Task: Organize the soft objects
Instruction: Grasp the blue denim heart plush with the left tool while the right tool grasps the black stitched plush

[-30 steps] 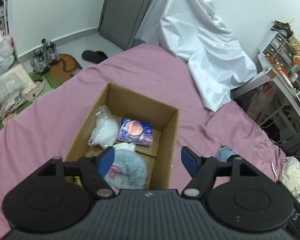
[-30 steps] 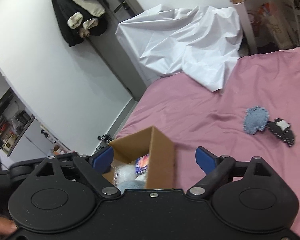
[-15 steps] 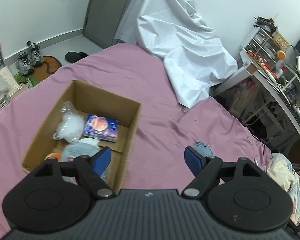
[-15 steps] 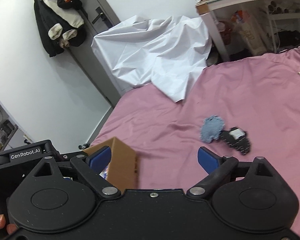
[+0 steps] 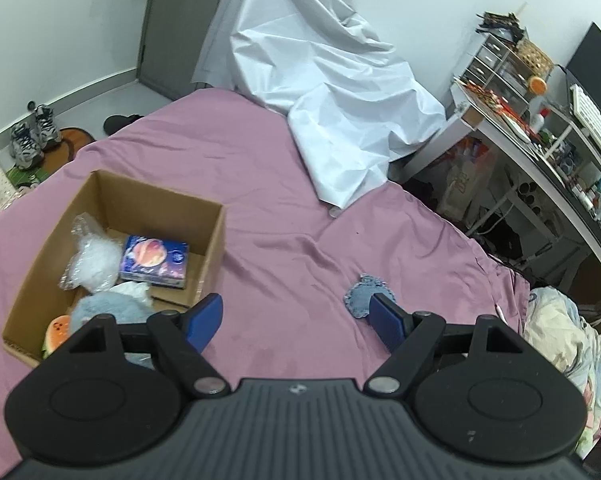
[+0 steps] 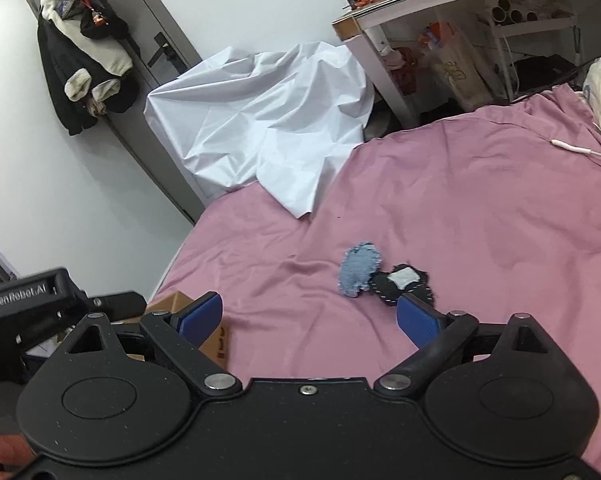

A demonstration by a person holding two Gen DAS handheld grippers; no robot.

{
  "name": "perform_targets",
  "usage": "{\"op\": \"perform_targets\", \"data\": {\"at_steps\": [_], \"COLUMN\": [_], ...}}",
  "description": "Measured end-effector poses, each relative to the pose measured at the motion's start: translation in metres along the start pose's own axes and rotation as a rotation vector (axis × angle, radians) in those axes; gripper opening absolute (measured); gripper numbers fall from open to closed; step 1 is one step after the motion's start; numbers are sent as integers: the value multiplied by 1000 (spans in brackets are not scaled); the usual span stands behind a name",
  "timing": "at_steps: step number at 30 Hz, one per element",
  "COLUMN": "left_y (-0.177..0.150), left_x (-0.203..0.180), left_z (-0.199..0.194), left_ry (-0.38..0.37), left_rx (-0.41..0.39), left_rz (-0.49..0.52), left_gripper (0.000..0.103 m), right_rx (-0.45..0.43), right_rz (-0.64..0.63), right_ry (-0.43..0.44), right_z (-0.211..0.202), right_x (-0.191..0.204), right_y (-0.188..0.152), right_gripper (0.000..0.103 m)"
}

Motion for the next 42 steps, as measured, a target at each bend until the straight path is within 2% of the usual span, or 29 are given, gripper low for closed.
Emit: {"op": "perform_targets", "data": {"at_steps": [16,24,29,31,35,42], "left_y": [4,8,11,12,11,17], "left_x": [-44,-49,-49,-51,-57,-62], "left_z": [54,89,117,132,161,195], "left_ry": [-86,-82,-71,-61,-63,-57], "left_rx": [59,115,154,173,234,278], "left_rz": [58,104,114,123,129,109], "left_gripper": [79,79,79,79,79,79], "right_rx": [56,116,115,126,119,145], "right_rz": [-51,-16,-47,-80,-100,-114], "right_ry": [-120,-130,-114,-103,-100,-112], "right_z": [3,19,32,42,59,81], "right_x": [-51,-71,-69,-67,-70,-74], "right_y": [4,-1,2,3,9,8], "right_gripper": [94,93,85,78,78,78]}}
Point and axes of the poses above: each gripper's, at about its wrist camera, not at the fingertips, and z roughly the way its jaws point, x to its left, y to its top, the point moved 3 cm from there along z, roughly the way its jaws point, and after that the axes turned 6 degrees about x, right-handed, at the moved point
